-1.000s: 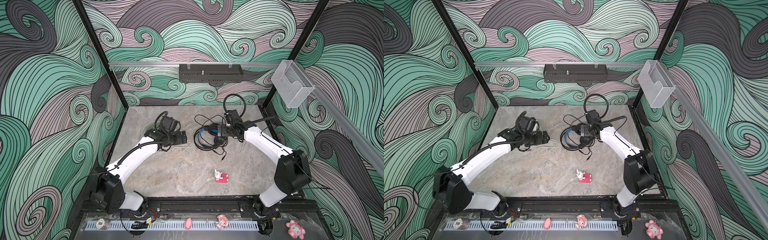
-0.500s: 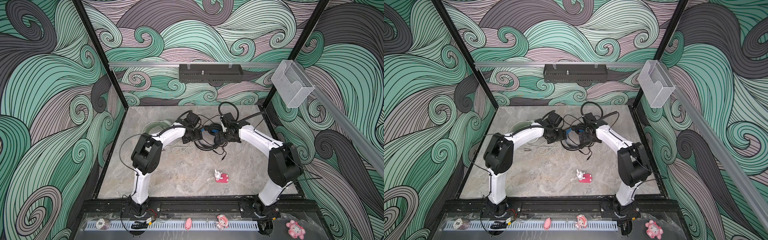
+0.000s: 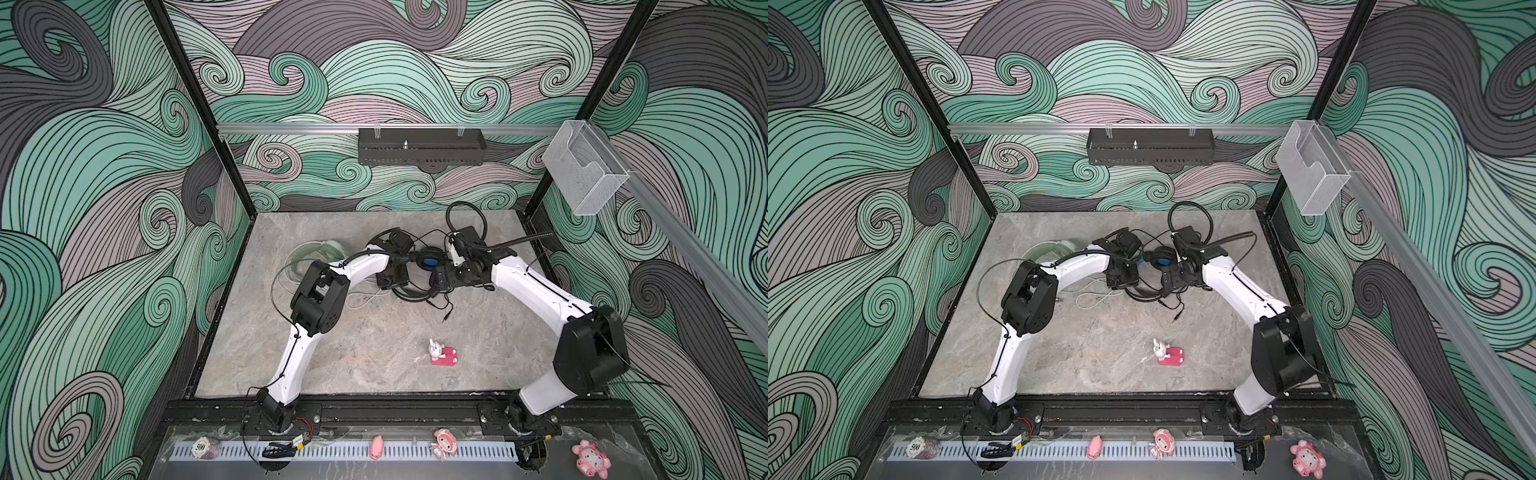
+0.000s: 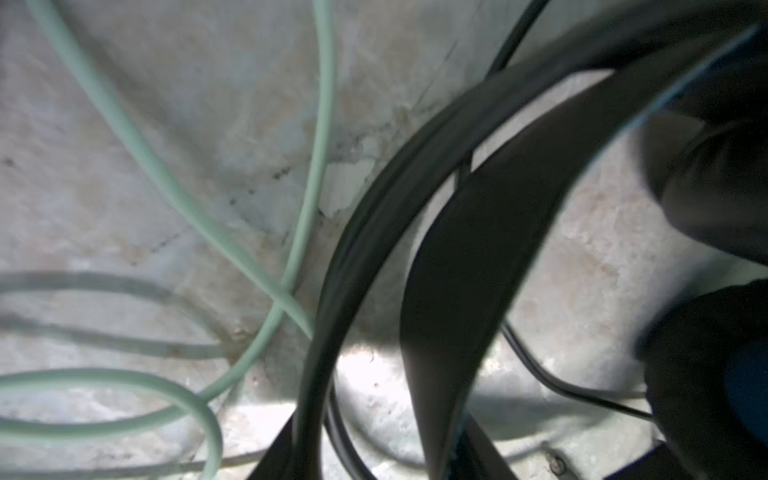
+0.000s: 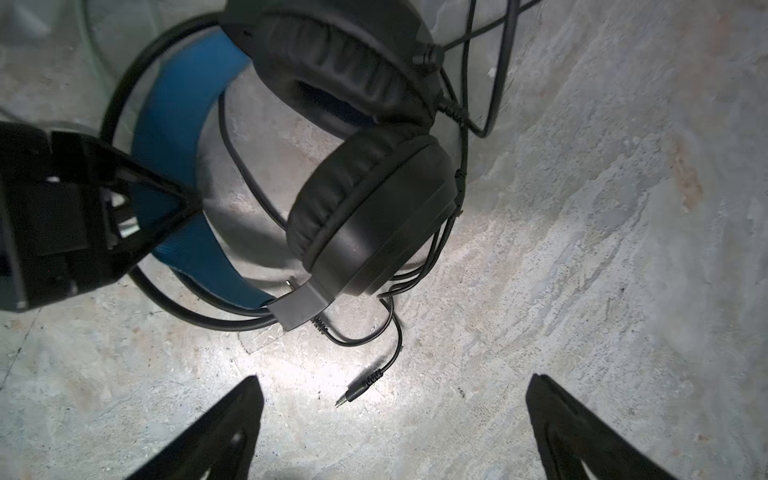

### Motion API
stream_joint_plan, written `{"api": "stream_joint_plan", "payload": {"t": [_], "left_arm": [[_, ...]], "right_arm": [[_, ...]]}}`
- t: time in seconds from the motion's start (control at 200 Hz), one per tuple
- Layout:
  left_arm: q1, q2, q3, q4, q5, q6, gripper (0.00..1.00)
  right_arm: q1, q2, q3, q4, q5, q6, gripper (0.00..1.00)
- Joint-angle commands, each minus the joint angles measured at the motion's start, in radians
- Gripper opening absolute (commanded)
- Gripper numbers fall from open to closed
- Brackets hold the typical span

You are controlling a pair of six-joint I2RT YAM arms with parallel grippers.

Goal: Wrap the headphones
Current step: 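Grasp the black headset headband with the left gripper while the right gripper hovers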

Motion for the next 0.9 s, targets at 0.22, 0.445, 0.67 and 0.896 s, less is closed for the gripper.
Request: {"api": "stream_joint_plan", "payload": {"t": [0.22, 0.445, 0.67, 0.896], "left_arm": [[-0.035, -0.089, -0.060, -0.047, -0.051, 0.103, 0.16], [-0.088, -0.154, -0.086, -0.090, -0.151, 0.173, 0.12], [-0.126, -0.208, -0.109, -0.125, -0.155, 0.204, 0.12], [-0.128, -0.233, -0.264, -0.080, -0.117, 0.150, 0.21]], "right_arm": [[0.001, -0.117, -0.025, -0.065, -0.007, 0.007, 1.00], [0.001, -0.144, -0.018, -0.079, 0.004, 0.004, 1.00], [0.000, -0.157, -0.017, -0.083, 0.004, 0.004, 1.00], [-0.003, -0.151, -0.002, -0.091, -0.018, 0.012, 1.00]]}}
